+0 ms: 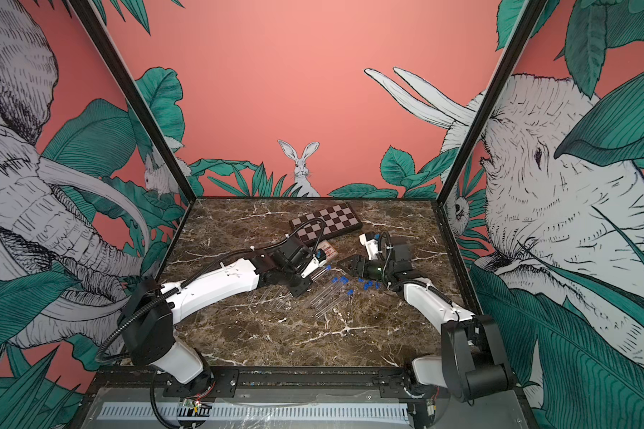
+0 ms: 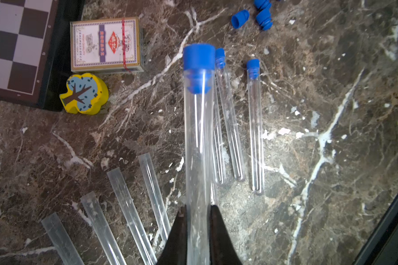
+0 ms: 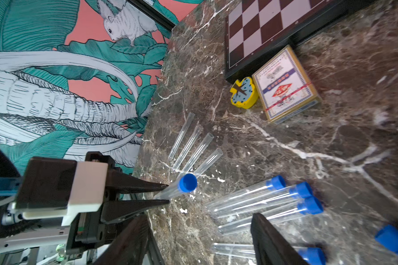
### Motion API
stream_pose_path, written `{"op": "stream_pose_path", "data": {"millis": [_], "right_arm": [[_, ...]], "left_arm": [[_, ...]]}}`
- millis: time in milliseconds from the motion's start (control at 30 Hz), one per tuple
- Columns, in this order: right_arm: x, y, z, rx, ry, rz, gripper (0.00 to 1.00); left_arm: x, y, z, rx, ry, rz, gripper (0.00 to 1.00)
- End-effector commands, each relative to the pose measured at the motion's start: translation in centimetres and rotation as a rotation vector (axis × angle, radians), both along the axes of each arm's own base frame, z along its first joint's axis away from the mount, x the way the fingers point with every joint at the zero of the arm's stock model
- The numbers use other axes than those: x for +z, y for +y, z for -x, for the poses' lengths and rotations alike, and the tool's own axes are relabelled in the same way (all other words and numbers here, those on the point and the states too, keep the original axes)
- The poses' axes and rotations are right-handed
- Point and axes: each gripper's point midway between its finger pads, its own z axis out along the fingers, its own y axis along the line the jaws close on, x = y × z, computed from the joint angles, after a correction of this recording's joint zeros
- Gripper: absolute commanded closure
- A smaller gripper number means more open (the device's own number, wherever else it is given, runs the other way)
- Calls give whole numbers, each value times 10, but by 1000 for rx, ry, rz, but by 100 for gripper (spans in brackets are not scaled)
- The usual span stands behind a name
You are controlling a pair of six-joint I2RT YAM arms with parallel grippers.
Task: Remove stoppers from test tubes
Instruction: Open the stopper on the test tube.
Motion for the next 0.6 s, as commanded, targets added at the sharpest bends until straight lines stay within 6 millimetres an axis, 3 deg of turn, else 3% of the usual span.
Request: {"op": "stream_pose_path", "data": {"millis": [0, 400, 567], "right_arm": [[19, 15, 3, 56, -57, -54, 32], [9, 20, 3, 81, -37, -38, 46], [11, 23, 3, 95, -35, -59, 58]], "left_arm": [[22, -12, 6, -42, -38, 69, 93], [26, -22, 12, -66, -50, 108, 93], [28, -22, 12, -71, -57, 105, 93]]}}
